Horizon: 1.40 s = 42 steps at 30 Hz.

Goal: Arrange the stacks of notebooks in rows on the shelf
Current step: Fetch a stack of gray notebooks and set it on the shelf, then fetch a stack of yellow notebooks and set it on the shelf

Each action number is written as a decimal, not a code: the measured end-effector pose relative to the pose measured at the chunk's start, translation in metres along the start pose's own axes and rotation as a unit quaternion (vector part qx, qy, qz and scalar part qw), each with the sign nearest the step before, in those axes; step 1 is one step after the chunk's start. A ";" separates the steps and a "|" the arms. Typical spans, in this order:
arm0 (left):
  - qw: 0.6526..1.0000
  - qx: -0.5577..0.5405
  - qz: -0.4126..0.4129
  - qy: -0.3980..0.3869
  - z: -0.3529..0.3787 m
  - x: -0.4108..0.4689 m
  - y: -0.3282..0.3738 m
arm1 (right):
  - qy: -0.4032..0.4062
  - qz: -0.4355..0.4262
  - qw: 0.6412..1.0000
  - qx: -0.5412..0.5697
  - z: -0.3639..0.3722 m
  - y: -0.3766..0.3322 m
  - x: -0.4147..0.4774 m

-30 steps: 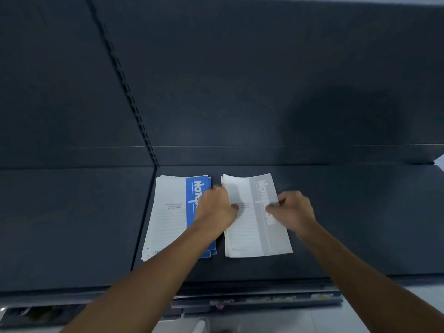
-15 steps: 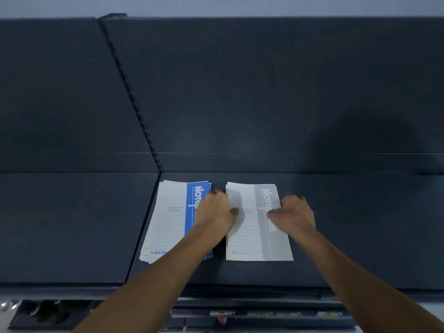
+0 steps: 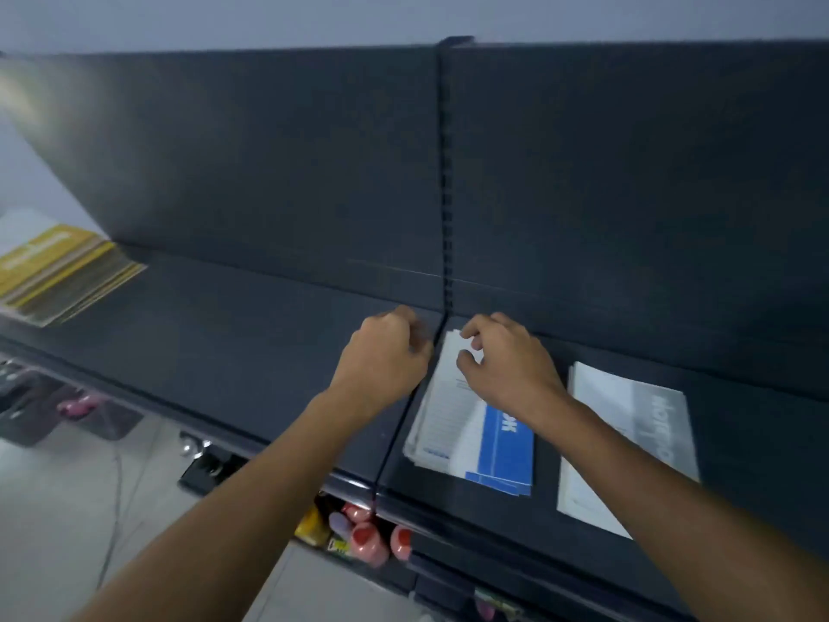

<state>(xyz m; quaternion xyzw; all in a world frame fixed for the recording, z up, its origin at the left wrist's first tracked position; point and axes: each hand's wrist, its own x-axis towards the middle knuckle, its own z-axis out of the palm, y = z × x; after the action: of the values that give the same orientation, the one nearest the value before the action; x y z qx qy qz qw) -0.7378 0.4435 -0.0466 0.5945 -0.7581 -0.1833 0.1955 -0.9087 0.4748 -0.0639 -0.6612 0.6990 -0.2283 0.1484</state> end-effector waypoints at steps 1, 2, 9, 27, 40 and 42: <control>1.000 0.006 -0.019 0.005 -0.013 -0.003 -0.014 | -0.013 -0.027 1.000 0.006 0.008 -0.018 0.007; 0.999 0.012 -0.040 0.011 -0.026 -0.007 -0.030 | -0.028 -0.053 0.998 0.008 0.016 -0.037 0.015; 0.984 0.053 -0.154 0.076 -0.109 -0.041 -0.147 | -0.083 -0.186 0.979 0.023 0.075 -0.165 0.050; 0.966 0.044 -0.208 0.149 -0.287 -0.080 -0.442 | -0.144 -0.305 0.941 0.006 0.253 -0.460 0.102; 0.962 0.040 -0.208 0.170 -0.349 -0.018 -0.555 | -0.144 -0.308 0.940 0.024 0.324 -0.555 0.203; 0.965 0.039 -0.196 0.172 -0.363 0.007 -0.567 | -0.139 -0.303 0.943 0.029 0.330 -0.567 0.227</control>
<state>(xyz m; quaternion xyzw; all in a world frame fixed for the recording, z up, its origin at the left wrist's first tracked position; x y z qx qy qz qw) -0.0821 0.2923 -0.0245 0.7612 -0.5885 -0.0834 0.2594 -0.2731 0.1971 -0.0308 -0.8621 0.4316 -0.1886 0.1870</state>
